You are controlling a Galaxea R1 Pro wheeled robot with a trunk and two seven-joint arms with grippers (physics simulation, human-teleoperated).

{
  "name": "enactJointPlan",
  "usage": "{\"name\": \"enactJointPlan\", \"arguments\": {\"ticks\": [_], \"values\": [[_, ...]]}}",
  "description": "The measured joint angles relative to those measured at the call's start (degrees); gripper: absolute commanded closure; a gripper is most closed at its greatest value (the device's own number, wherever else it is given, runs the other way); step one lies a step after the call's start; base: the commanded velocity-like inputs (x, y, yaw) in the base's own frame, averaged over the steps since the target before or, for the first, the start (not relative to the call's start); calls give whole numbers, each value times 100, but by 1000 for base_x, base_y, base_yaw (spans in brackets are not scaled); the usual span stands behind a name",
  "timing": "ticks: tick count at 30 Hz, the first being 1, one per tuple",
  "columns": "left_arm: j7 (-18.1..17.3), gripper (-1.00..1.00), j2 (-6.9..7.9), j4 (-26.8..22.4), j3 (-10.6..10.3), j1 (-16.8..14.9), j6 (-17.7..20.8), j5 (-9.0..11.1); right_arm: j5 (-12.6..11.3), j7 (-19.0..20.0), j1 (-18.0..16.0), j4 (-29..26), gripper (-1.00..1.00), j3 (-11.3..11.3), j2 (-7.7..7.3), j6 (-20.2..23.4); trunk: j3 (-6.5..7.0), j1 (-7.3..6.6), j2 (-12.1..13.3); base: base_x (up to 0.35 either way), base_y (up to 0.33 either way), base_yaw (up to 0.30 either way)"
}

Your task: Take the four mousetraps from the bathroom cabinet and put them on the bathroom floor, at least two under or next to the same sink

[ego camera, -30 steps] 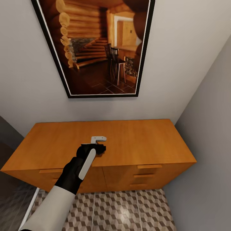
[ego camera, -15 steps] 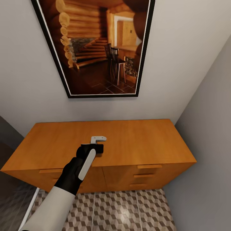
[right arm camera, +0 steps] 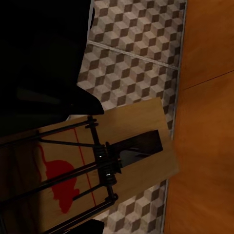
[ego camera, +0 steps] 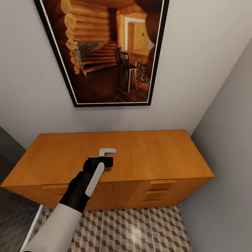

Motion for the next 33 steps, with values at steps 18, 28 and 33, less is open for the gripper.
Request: {"name": "enactJointPlan", "arguments": {"ticks": [18, 28, 33], "values": [[11, 100, -12, -291, 22, 2, 24, 2, 0, 1, 0, 0, 100, 0, 0, 0, -1, 1, 1, 0, 0, 0], [32, 100, -23, -778, 27, 2, 66, 3, 0, 1, 0, 0, 100, 0, 0, 0, -1, 1, 2, 0, 0, 0], [33, 100, -24, -877, 25, 2, 69, 3, 0, 1, -1, 0, 100, 0, 0, 0, -1, 1, 2, 0, 0, 0]]}}
